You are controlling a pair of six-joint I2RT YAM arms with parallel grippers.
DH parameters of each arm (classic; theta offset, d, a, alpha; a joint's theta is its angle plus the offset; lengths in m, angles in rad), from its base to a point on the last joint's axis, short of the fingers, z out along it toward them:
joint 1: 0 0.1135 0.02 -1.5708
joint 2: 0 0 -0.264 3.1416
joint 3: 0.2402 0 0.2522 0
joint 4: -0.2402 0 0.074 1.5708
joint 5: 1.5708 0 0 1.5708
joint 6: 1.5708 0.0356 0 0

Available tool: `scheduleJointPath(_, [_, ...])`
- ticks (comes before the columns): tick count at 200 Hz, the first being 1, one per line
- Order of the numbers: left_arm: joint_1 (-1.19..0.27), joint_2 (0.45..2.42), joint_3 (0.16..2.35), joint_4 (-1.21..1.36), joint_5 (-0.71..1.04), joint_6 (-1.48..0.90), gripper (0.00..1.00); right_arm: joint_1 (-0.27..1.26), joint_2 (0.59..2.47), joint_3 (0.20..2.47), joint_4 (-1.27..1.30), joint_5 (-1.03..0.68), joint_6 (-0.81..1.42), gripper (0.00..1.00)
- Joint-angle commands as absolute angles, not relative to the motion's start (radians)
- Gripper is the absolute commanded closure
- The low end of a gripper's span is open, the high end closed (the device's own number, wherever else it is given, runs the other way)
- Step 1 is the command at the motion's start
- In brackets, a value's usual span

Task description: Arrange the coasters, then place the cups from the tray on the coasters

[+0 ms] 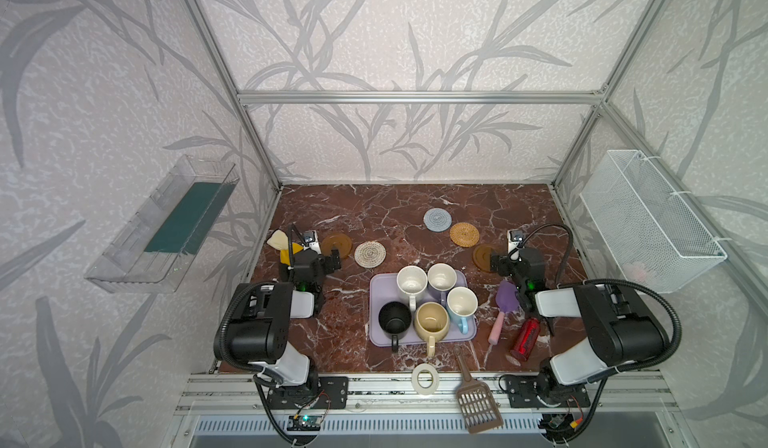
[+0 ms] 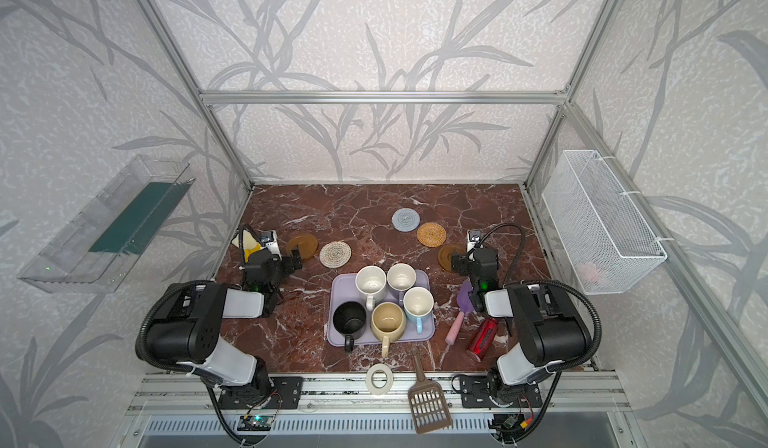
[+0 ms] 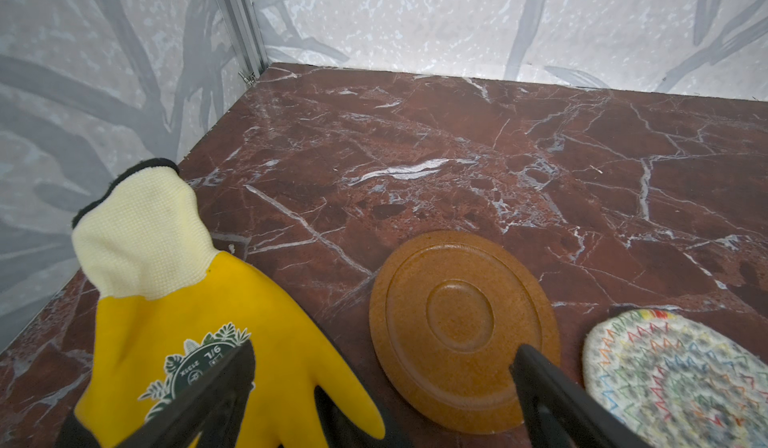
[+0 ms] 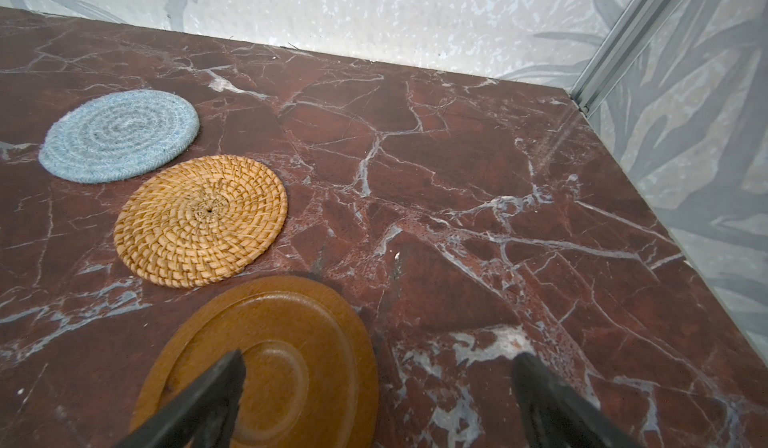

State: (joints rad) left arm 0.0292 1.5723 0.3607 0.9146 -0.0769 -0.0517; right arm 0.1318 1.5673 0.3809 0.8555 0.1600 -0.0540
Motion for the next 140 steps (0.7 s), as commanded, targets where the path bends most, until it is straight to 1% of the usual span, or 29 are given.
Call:
scheduleJointPath(1, [0.031, 1.567, 0.376, 0.945, -0.072, -0.029, 0.01, 0.133, 1.551, 0.394, 0.879, 0.176, -0.058, 0.01])
scheduleJointPath(68, [0.032, 1.569, 0.377, 0.942, -0.102, -0.038, 0.01, 0.133, 1.551, 0.394, 0.880, 0.176, -0.058, 0.01])
scheduleJointPath(140, [0.032, 1.569, 0.379, 0.940, -0.091, -0.035, 0.01, 0.133, 1.550, 0.394, 0.878, 0.176, -0.057, 0.01])
